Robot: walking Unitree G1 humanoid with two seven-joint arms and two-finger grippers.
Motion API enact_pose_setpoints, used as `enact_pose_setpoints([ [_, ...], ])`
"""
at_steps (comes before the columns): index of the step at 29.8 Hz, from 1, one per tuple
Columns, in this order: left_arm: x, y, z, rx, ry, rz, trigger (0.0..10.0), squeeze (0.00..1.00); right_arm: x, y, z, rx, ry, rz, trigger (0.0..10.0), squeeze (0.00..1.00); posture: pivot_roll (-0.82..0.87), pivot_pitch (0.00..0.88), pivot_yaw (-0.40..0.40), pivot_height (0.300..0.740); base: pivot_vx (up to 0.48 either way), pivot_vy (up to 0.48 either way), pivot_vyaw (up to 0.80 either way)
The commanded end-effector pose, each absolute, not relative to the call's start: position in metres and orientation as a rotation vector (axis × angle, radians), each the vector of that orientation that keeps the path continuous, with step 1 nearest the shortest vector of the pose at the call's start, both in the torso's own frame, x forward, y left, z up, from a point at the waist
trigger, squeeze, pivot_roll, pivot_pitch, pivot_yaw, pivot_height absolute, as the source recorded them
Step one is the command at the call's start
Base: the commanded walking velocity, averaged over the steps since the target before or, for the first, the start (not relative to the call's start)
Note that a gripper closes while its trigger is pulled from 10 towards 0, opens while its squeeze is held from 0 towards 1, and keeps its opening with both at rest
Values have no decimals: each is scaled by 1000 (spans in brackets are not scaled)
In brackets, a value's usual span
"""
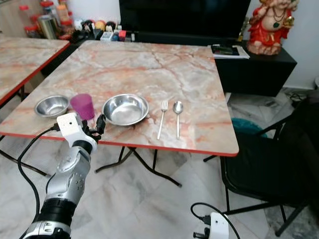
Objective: Setting the table
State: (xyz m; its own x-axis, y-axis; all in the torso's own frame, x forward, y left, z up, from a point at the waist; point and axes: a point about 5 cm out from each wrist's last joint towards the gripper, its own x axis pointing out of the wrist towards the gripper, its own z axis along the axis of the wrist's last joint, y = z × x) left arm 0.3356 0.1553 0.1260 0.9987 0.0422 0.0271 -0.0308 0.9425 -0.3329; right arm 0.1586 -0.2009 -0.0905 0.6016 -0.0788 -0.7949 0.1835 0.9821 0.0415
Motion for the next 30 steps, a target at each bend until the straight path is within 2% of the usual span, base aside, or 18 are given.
enact_pose_setpoints([
  [1,337,155,126,-358,-27,29,10000,0,163,-202,-88,121,898,-153,10000,0,-29,44,-28,740,281,0,0],
  [26,332,146,127,-355,-35,-25,10000,0,164,-199,-88,126,897,-142,10000,0,-24,45,-32,740,306,0,-17],
  [30,329,143,127,-333,-35,-39,10000,0,164,-199,-89,123,900,-141,10000,0,-24,46,-32,740,127,0,0],
])
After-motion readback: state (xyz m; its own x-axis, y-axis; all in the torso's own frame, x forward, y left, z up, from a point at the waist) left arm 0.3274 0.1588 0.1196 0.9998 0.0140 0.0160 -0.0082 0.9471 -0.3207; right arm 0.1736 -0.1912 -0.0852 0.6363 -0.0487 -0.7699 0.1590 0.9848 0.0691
